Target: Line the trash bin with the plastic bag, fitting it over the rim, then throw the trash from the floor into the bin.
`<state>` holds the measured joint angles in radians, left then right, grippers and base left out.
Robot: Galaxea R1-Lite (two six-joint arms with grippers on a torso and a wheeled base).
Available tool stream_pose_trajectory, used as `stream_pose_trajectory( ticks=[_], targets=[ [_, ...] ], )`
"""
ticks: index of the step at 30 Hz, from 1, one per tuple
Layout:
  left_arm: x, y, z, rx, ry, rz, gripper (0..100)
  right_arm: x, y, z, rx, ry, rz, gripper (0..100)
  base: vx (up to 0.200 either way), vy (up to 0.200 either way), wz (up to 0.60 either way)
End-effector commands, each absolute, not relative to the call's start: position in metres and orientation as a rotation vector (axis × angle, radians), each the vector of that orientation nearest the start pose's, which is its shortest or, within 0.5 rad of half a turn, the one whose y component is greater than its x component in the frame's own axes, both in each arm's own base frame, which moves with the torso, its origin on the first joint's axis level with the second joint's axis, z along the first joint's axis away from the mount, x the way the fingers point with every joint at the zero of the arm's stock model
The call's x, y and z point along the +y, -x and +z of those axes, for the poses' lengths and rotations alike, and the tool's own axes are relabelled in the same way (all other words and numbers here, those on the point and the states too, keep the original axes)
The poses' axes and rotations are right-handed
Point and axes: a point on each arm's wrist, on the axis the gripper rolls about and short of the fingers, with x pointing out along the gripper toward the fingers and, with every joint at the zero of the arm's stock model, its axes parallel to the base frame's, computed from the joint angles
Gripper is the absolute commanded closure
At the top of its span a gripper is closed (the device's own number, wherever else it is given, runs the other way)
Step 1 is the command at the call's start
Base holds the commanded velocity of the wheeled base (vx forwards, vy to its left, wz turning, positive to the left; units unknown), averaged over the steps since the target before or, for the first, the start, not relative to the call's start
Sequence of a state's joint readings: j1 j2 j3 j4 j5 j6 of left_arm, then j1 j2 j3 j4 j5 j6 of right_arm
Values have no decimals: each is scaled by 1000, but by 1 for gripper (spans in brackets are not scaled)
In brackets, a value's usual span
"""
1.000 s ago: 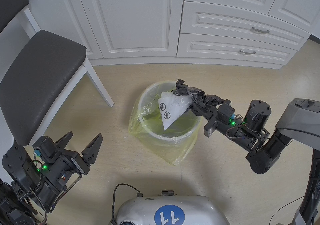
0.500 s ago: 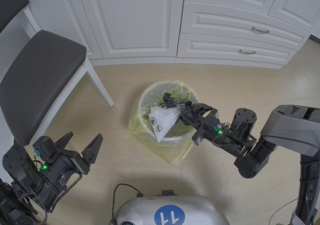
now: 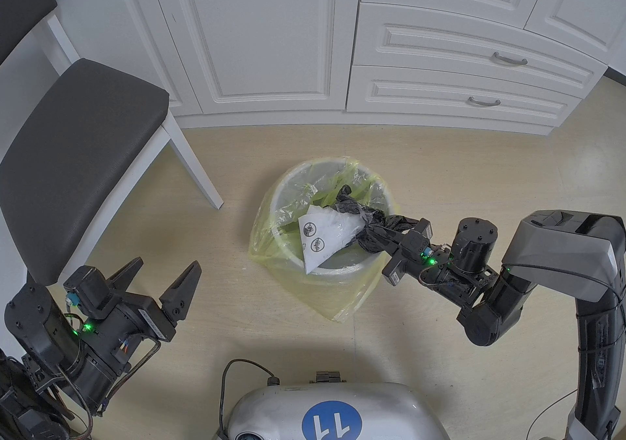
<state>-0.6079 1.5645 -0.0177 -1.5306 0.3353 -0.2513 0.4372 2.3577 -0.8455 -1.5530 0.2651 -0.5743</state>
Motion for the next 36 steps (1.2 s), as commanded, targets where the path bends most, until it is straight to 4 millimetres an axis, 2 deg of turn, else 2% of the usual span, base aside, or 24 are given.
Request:
stream_pose_trajectory(
  ticks=[1,14,21,24,31,36],
  targets=[
    [-94,-149,123,63,235,-266,0,171,-359,51,-260,549,652,100,0,0,0],
    [-94,-150,124,57,238,-264,0,208,-361,41,-262,461,666,100,0,0,0],
    [-95,-150,122,68,233,-263,0,209,-369,23,-227,465,632,100,0,0,0],
    [-95,-150,122,66,233,-263,0,207,-370,27,-233,463,621,100,0,0,0],
    [-93,-150,126,44,245,-260,0,204,-364,61,-302,445,601,100,0,0,0],
    [-92,-149,130,24,250,-262,0,203,-361,65,-304,444,604,100,0,0,0]
  ],
)
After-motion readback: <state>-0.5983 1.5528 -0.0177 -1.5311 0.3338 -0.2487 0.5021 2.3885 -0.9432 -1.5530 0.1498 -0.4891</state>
